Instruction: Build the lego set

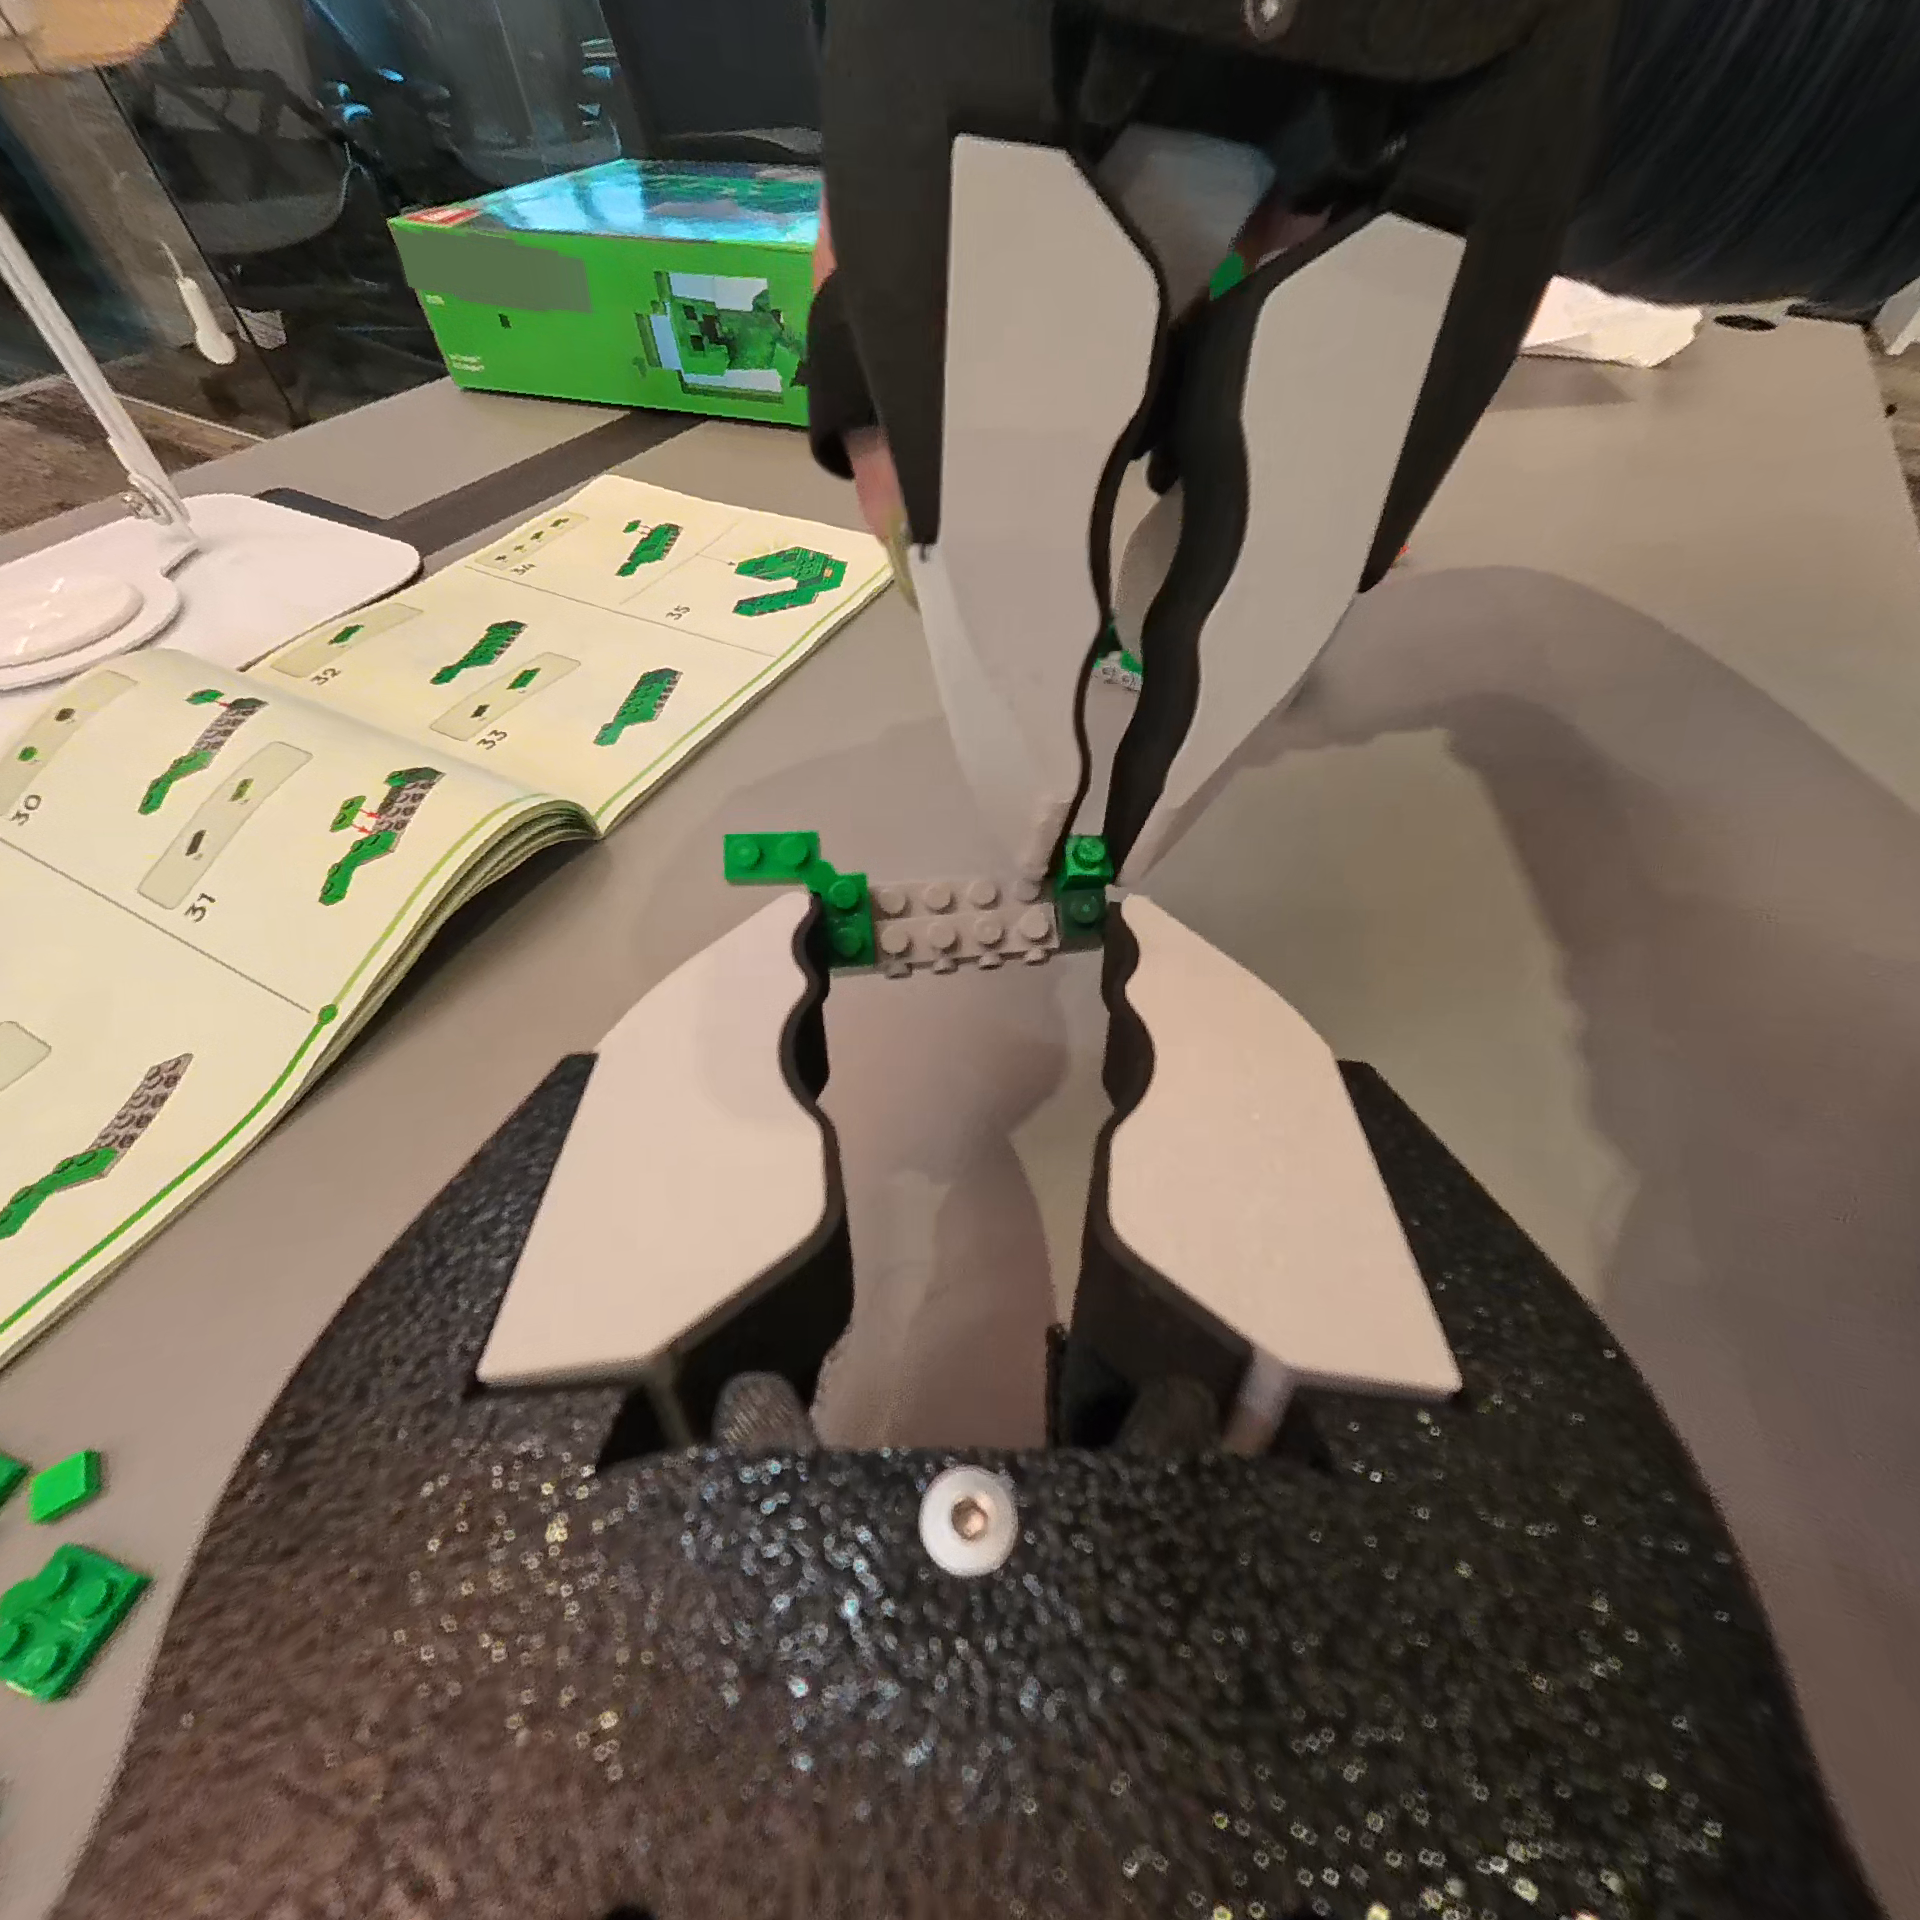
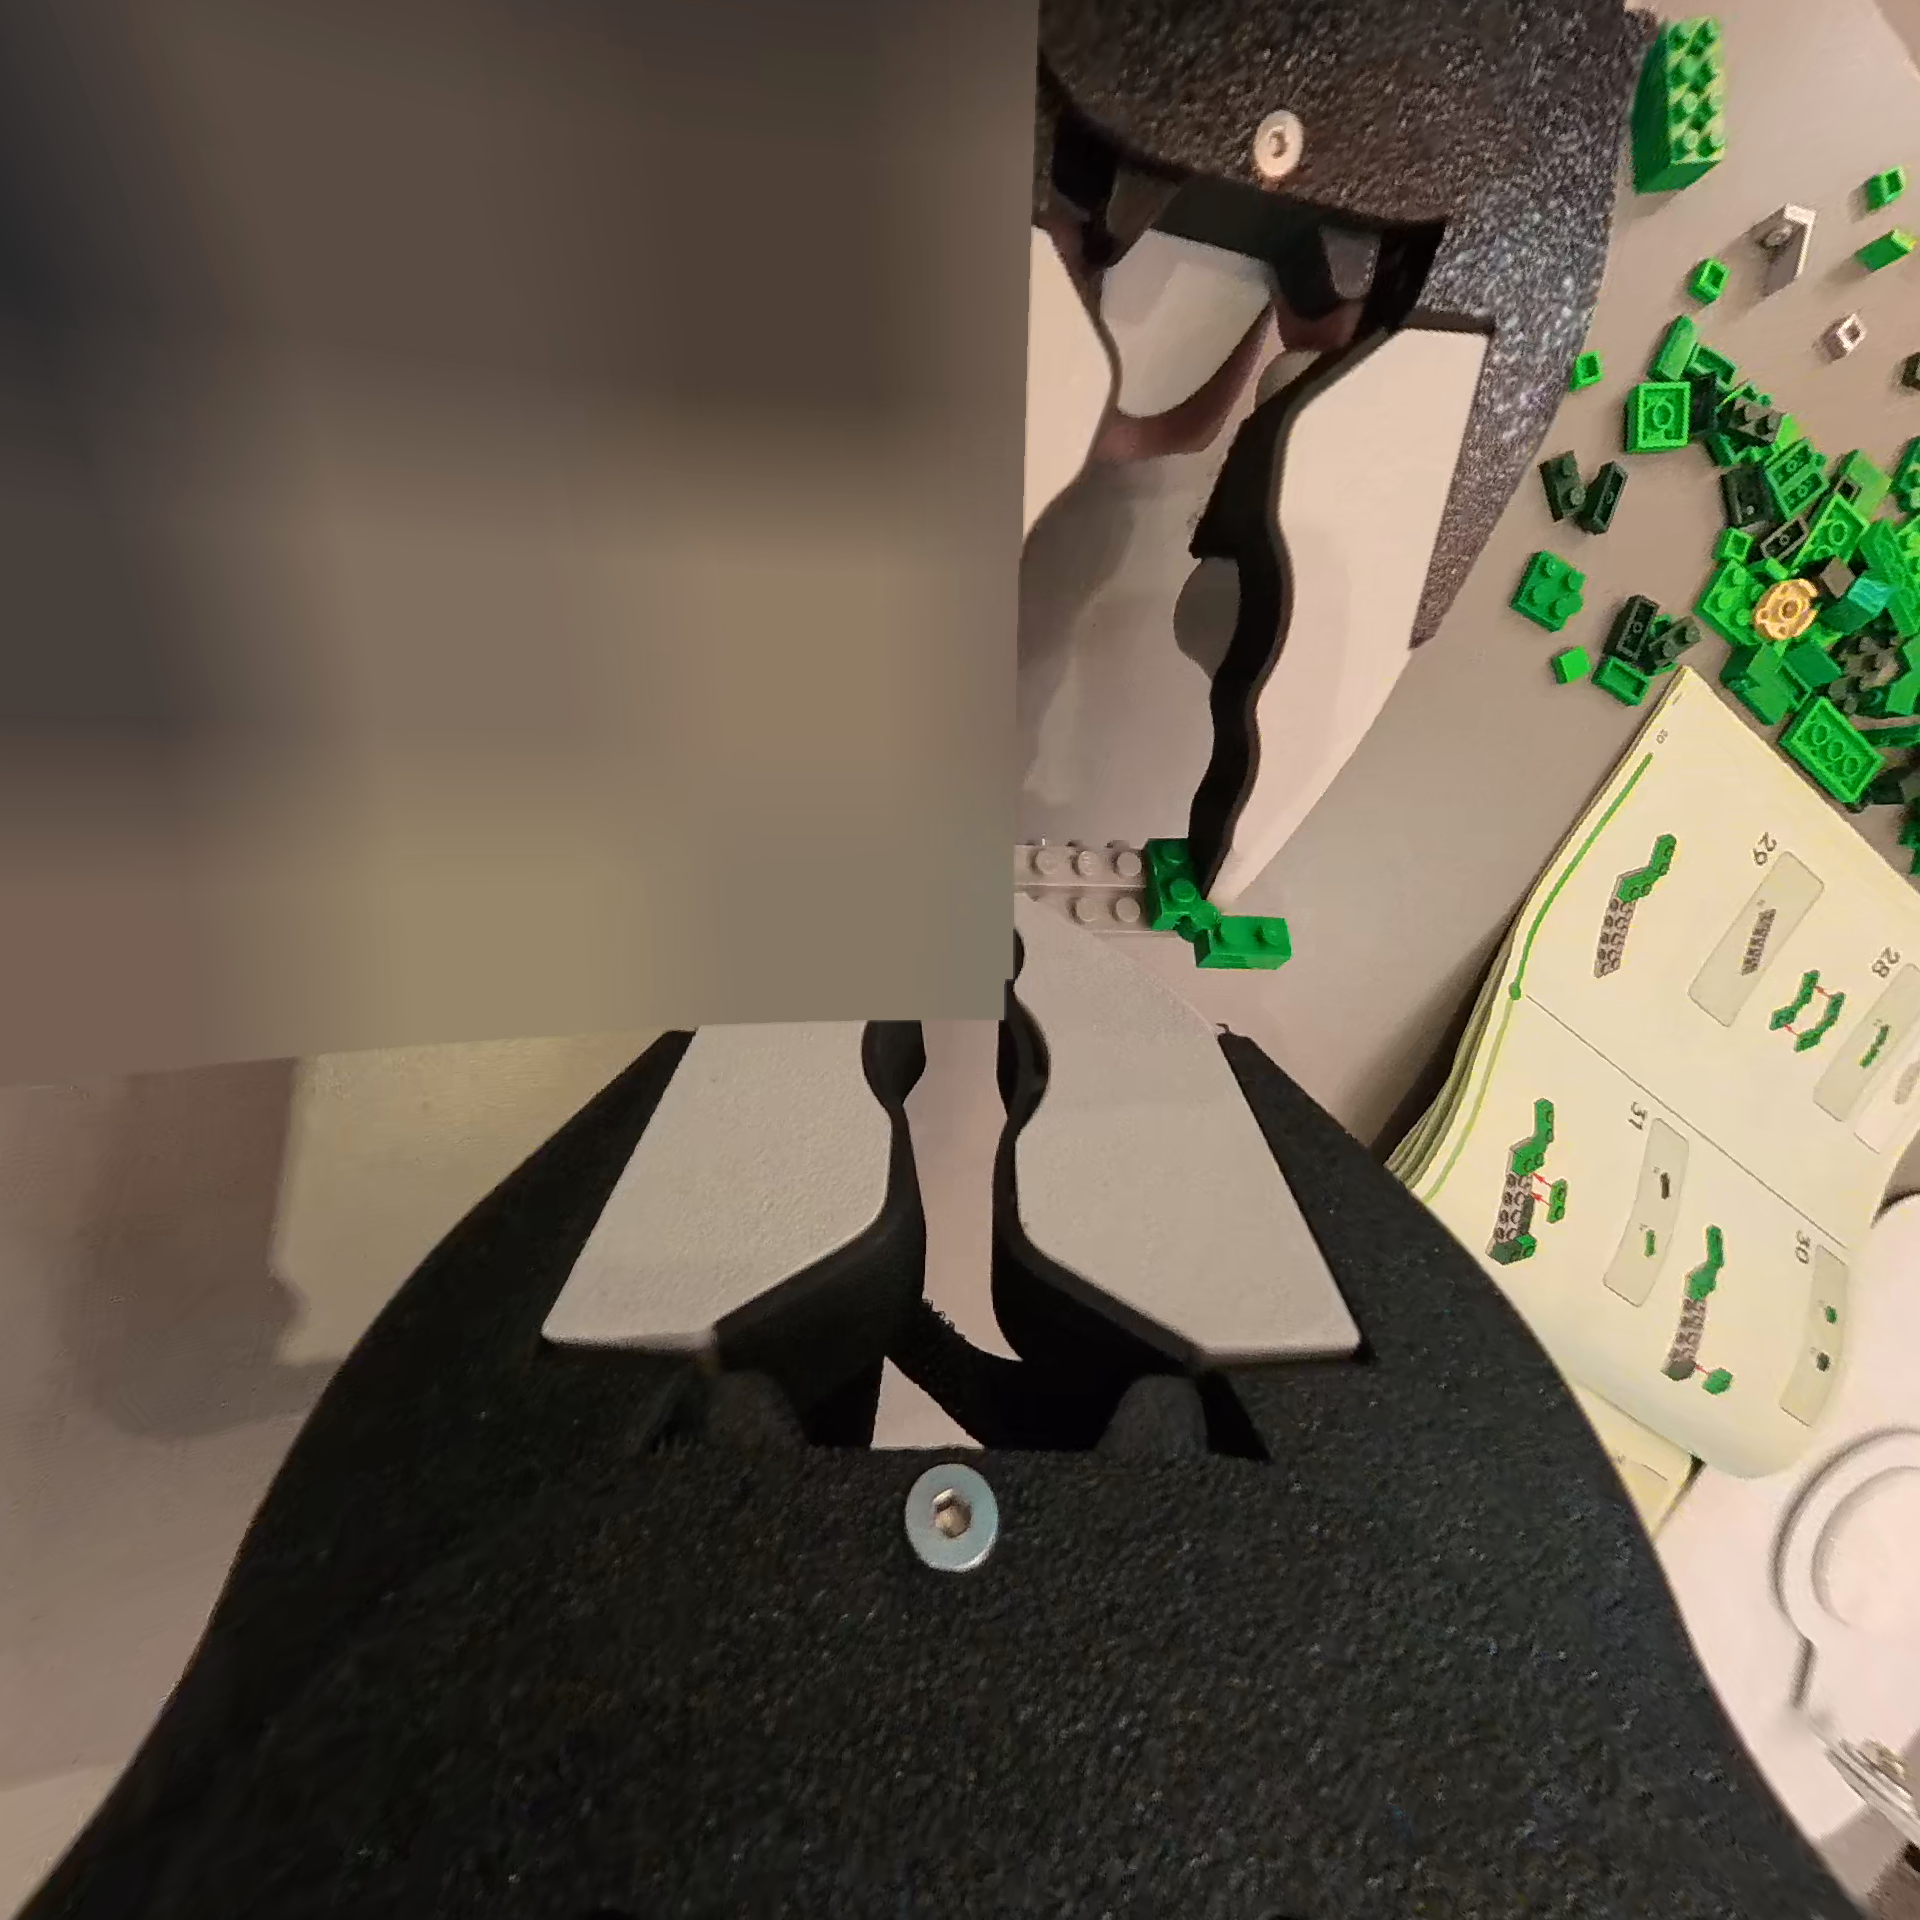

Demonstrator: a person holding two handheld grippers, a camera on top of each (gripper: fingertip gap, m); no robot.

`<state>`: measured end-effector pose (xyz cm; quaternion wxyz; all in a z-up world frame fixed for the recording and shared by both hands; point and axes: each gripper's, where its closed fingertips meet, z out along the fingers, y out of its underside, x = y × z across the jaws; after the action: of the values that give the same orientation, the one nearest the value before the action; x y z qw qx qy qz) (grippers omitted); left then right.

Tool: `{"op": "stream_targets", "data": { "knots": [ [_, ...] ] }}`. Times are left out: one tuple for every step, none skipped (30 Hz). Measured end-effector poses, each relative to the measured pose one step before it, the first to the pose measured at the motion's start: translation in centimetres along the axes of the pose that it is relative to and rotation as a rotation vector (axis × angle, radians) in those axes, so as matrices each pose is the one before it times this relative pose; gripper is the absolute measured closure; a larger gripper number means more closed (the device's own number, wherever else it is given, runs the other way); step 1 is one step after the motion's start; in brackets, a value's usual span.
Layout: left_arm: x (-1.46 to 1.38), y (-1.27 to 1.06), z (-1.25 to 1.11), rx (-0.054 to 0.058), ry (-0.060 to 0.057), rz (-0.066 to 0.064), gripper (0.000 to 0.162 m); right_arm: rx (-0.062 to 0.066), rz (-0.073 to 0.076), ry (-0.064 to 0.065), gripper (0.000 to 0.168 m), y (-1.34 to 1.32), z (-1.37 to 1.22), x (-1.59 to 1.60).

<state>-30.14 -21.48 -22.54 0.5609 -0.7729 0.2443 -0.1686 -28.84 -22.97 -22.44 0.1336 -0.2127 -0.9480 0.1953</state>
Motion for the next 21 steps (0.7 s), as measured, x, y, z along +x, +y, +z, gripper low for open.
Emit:
{"op": "stream_targets", "data": {
  "knots": [
    [0.008,0.015,-0.007,0.0009,0.0036,-0.0061,0.112,0.0009,-0.0055,0.006,0.16,-0.011,-0.027,0.004],
    [0.004,0.005,0.0,0.0015,0.0026,-0.0044,0.112,0.0014,-0.0017,0.0037,0.16,-0.035,-0.028,0.0],
    [0.019,-0.012,-0.001,0.0011,0.0027,-0.0021,0.112,0.0017,0.0001,0.0013,0.16,-0.038,-0.043,-0.014],
    [0.018,-0.002,0.003,0.0001,0.0017,-0.0013,0.112,0.0006,-0.0001,0.0027,0.16,-0.023,-0.047,0.027],
    [0.026,0.0,0.006,-0.0002,0.0019,-0.0011,0.112,-0.0009,-0.0006,0.0025,0.16,-0.016,-0.042,0.018],
    [0.044,0.006,0.022,-0.0003,0.0031,-0.001,0.112,-0.0001,-0.001,0.0025,0.16,-0.02,-0.037,0.034],
    [0.038,0.008,0.015,-0.0002,0.0023,-0.0008,0.112,-0.0002,-0.0009,0.0035,0.16,-0.044,-0.037,0.047],
    [0.025,0.004,0.003,-0.0004,0.0013,0.0,0.112,-0.0007,-0.0006,0.0016,0.16,-0.033,-0.031,0.019],
    [0.014,-0.014,0.009,0.0001,0.0003,0.0009,0.112,-0.0012,-0.0001,-0.0007,0.16,-0.025,-0.023,-0.008],
    [0.013,-0.018,-0.011,0.001,0.0002,0.0002,0.112,-0.0009,-0.0002,0.0001,0.16,-0.03,-0.02,0.003],
    [-0.005,-0.016,-0.015,0.001,0.0001,-0.0006,0.112,-0.0003,-0.001,-0.0019,0.16,-0.025,-0.002,-0.03],
    [0.003,-0.02,-0.013,0.0013,0.0004,-0.0011,0.112,-0.0005,-0.0004,-0.0019,0.16,-0.007,-0.001,-0.039],
    [-0.013,-0.022,-0.021,0.0017,0.0002,-0.0017,0.112,-0.0009,0.0,-0.0002,0.16,0.003,-0.003,-0.007],
    [0.004,-0.026,-0.014,0.0019,0.0009,-0.0017,0.112,0.0011,-0.0011,-0.0013,0.16,-0.017,-0.008,-0.037],
    [0.008,-0.016,-0.016,0.0019,0.0017,-0.0019,0.112,0.002,-0.001,-0.0042,0.16,-0.037,-0.02,-0.073],
    [0.008,-0.027,-0.018,0.0021,0.0016,-0.002,0.112,0.0014,0.0007,-0.0002,0.16,-0.023,-0.011,-0.013],
    [0.014,-0.013,-0.009,0.0014,0.0017,-0.0003,0.112,0.0011,0.0011,-0.0016,0.16,-0.018,-0.009,-0.012],
    [0.025,-0.015,0.0,0.0014,0.001,0.0011,0.112,0.0007,0.0025,-0.0027,0.16,-0.012,0.0,-0.029],
    [0.016,-0.008,-0.005,0.001,-0.0003,0.002,0.112,0.0001,0.0047,-0.0035,0.16,-0.002,-0.009,-0.018],
    [0.038,-0.02,-0.004,0.0011,0.001,0.0043,0.112,0.001,0.0105,-0.0088,0.16,-0.011,-0.005,-0.069],
    [0.034,-0.025,-0.005,0.0016,-0.0009,0.0054,0.112,0.0013,0.0136,-0.0105,0.161,-0.015,-0.018,-0.061]
  ]
}}
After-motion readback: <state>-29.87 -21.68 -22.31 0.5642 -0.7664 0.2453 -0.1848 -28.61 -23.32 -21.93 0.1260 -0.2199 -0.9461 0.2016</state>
